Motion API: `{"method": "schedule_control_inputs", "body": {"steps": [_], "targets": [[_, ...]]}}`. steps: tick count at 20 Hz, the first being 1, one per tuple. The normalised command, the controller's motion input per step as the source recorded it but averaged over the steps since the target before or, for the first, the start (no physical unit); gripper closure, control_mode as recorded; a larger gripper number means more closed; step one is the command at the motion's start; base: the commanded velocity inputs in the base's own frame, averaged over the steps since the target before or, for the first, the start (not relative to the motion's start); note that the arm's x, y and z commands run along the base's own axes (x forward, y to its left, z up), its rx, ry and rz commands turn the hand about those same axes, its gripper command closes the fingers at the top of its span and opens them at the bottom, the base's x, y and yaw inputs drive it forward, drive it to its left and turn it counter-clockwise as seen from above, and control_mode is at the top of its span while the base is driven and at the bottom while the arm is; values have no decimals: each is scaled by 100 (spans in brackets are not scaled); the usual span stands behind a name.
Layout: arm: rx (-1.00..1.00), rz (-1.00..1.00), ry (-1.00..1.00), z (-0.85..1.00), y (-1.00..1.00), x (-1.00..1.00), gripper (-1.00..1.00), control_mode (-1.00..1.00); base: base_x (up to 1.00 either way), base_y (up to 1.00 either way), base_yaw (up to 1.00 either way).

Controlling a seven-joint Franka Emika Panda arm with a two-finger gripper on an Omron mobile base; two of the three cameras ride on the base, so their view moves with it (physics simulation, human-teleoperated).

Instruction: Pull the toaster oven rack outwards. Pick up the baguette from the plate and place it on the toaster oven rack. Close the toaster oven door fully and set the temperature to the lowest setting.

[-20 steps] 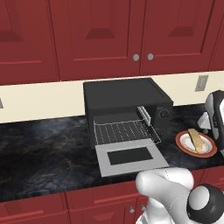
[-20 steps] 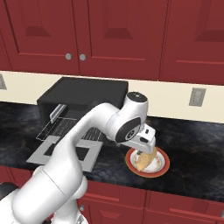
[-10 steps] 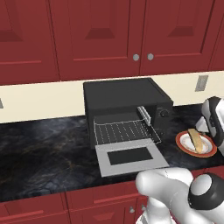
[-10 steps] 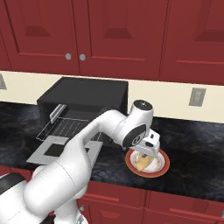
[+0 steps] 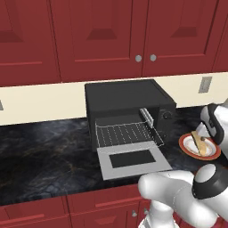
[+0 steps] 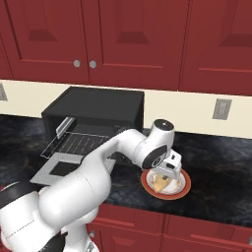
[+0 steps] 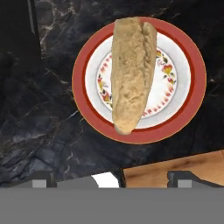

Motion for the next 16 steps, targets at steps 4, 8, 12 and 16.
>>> {"method": "schedule_control_inputs", "body": {"steps": [4, 8, 12, 16], "targets": [[0, 0, 0, -24, -6, 22, -100, -100, 0, 0, 0], [0, 0, 1, -26, -9, 20, -100, -100, 0, 0, 0], [0, 0, 1, -24, -12, 17, -100, -100, 0, 0, 0], [0, 0, 1, -24, -14, 15, -100, -100, 0, 0, 0]]}}
